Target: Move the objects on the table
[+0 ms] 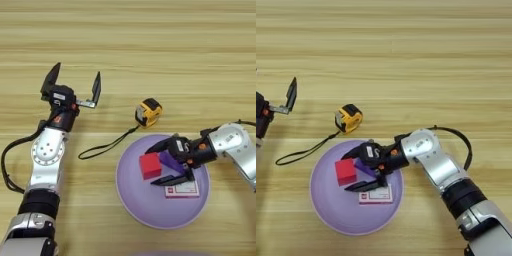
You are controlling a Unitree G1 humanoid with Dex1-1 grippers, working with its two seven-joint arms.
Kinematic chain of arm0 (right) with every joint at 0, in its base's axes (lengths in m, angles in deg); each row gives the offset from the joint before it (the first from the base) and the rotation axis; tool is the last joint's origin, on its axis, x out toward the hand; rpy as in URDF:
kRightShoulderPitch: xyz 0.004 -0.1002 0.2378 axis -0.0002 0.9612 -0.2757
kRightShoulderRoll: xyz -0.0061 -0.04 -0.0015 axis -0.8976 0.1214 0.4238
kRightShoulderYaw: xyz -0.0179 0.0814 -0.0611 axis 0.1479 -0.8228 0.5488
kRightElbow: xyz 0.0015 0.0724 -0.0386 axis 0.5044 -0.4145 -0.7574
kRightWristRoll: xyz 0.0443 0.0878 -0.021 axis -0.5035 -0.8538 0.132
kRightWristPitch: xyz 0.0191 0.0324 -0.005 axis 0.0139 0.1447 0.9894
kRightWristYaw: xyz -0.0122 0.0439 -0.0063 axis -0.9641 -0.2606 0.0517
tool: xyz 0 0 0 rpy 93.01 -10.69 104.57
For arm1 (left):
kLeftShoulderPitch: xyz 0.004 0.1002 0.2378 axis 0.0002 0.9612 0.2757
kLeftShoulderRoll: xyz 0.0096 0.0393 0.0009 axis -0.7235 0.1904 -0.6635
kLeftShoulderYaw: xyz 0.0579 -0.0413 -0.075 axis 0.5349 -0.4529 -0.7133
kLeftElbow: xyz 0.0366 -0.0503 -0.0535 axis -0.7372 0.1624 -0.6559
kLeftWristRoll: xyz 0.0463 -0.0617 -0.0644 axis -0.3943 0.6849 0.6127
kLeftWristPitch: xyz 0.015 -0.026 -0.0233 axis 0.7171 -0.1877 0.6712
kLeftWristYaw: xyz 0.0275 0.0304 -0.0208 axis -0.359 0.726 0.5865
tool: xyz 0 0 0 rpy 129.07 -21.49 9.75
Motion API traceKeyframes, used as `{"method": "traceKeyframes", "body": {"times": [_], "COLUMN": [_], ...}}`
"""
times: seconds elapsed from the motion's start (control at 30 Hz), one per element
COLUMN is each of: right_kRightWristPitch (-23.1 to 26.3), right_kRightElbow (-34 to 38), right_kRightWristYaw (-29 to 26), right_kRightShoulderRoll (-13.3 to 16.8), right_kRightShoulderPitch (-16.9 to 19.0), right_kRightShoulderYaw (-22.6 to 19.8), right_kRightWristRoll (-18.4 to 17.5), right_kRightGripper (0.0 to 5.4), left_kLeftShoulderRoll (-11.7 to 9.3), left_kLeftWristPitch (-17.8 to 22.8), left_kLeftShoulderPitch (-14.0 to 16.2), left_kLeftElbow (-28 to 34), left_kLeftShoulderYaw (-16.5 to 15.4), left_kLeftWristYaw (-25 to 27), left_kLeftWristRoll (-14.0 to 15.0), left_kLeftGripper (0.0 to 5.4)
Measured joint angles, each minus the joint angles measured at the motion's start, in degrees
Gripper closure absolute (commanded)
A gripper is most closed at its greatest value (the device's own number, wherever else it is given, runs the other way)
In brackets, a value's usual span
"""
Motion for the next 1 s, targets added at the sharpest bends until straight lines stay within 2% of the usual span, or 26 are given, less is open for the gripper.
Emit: {"method": "traceKeyframes", "body": {"times": [0.03,0.17,0.27,0.7,0.77,0.87,1.0], "right_kRightWristPitch": [0.0,-0.1,-0.2,-0.8,-0.6,1.0,5.2], "right_kRightElbow": [0.0,-0.1,-0.1,0.6,1.9,5.7,11.5], "right_kRightWristYaw": [0.0,0.0,0.0,0.4,0.4,0.4,1.6], "right_kRightShoulderRoll": [0.0,0.0,0.0,0.0,0.1,0.6,1.9], "right_kRightShoulderPitch": [0.0,-0.1,-0.3,-0.4,-0.3,0.7,3.2], "right_kRightShoulderYaw": [0.0,0.0,0.0,-1.6,-2.4,-5.6,-12.3], "right_kRightWristRoll": [0.0,0.0,0.0,-0.9,-2.0,-5.9,-13.5], "right_kRightGripper": [2.19,2.81,2.98,3.04,3.04,3.04,3.05], "left_kLeftShoulderRoll": [0.0,0.0,0.0,0.0,0.0,0.1,0.2], "left_kLeftWristPitch": [0.0,0.0,0.0,-0.4,-0.6,-0.8,-0.9], "left_kLeftShoulderPitch": [0.0,-0.1,-0.2,-0.3,-0.4,-0.7,-0.9], "left_kLeftElbow": [-0.1,-0.4,-0.5,-1.3,-1.6,-2.2,-2.6], "left_kLeftShoulderYaw": [0.0,0.0,0.0,0.0,0.0,0.0,0.1], "left_kLeftWristYaw": [0.0,0.0,0.0,0.0,0.0,-0.1,-0.2], "left_kLeftWristRoll": [0.0,0.0,0.0,0.0,0.0,0.0,-0.1], "left_kLeftGripper": [0.00,0.00,0.00,0.00,0.00,0.00,0.00]}}
